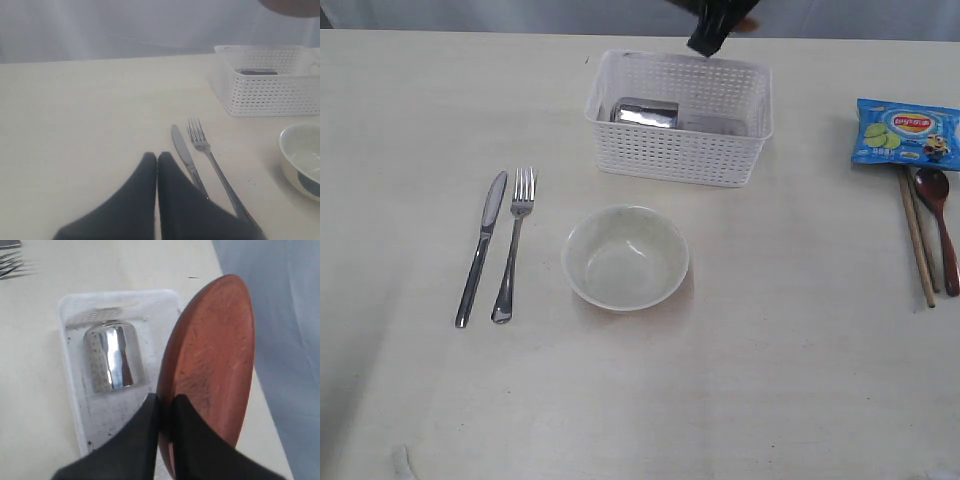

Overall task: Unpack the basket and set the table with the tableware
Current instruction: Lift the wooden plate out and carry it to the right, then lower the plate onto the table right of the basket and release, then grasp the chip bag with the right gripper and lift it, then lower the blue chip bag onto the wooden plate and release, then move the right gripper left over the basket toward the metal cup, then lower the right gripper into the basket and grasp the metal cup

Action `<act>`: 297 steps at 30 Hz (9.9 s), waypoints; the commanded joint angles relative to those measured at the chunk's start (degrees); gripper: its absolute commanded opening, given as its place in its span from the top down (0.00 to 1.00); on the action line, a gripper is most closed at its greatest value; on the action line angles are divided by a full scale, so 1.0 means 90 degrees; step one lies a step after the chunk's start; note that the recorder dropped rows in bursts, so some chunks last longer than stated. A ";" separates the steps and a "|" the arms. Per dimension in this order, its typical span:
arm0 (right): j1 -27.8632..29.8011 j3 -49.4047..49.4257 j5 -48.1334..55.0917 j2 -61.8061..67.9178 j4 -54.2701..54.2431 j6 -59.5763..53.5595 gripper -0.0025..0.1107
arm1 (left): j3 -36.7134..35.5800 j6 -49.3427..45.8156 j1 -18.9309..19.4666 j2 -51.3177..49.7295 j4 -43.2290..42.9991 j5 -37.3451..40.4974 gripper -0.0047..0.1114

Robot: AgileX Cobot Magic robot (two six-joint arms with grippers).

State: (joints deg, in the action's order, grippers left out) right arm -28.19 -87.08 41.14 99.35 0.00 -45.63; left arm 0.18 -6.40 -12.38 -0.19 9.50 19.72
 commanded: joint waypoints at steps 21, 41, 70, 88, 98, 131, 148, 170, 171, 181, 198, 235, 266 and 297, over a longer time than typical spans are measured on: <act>0.1043 0.0928 0.0028 0.0412 0.3982 0.4426 0.98 | -0.0021 0.0020 -0.0037 0.0021 -0.0014 -0.0011 0.96; 0.1043 0.0943 -0.0254 0.2304 0.5183 0.5308 0.98 | -0.0021 0.0019 -0.0037 0.0021 -0.0014 -0.0011 0.96; 0.2956 0.0943 0.0816 0.0883 0.3429 0.6700 0.58 | -0.0021 0.0019 -0.0037 0.0021 -0.0014 -0.0011 0.96; 0.6829 0.0943 0.1548 0.1969 -0.5099 0.1485 0.55 | -0.0021 0.0017 -0.0037 0.0021 -0.0002 -0.0011 0.96; 0.6936 0.0943 0.1746 0.2964 -0.5871 0.0735 0.53 | -0.0021 0.0017 -0.0037 0.0021 -0.0002 -0.0011 0.96; 0.5736 0.0953 0.1584 0.0866 -0.6773 0.0369 0.98 | -0.0021 0.0017 -0.0037 0.0021 -0.0002 -0.0011 0.96; 0.5077 0.0953 0.1271 0.2247 -0.6836 -0.0053 0.98 | -0.0021 0.0017 -0.0037 0.0021 -0.0002 -0.0011 0.96; 0.5101 0.0953 0.0726 0.2335 -0.5293 0.0833 0.93 | -0.0021 0.0017 -0.0037 0.0021 -0.0002 -0.0011 0.96; 0.5101 0.0953 0.0660 0.2321 -0.5293 0.0833 0.87 | -0.0021 0.0017 -0.0037 0.0021 -0.0002 -0.0011 0.96; 0.5101 0.0940 0.0386 0.2150 -0.5746 0.0505 0.55 | -0.0021 0.0017 -0.0037 0.0021 -0.0002 -0.0011 0.96; 0.4106 0.2267 0.0605 -0.1043 -0.6400 -0.0070 0.98 | -0.0021 0.0017 -0.0037 0.0021 -0.0002 -0.0011 0.96; 0.0568 0.5794 -0.0725 -0.4123 -0.5541 0.0104 0.98 | -0.0021 0.0017 -0.0037 0.0021 -0.0016 -0.0011 0.96; 0.0584 -0.1679 0.0865 0.2304 -0.1662 0.5488 0.98 | -0.0021 0.0017 -0.0037 0.0021 -0.0016 -0.0011 0.96; 0.1187 -0.2271 0.1151 0.3472 -0.3033 0.5734 0.62 | -0.0021 0.0017 -0.0037 0.0021 -0.0016 -0.0011 0.96</act>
State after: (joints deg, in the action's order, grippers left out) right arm -17.65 -107.16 52.11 129.57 -27.26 5.22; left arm 0.18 -6.40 -12.38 -0.19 9.50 19.72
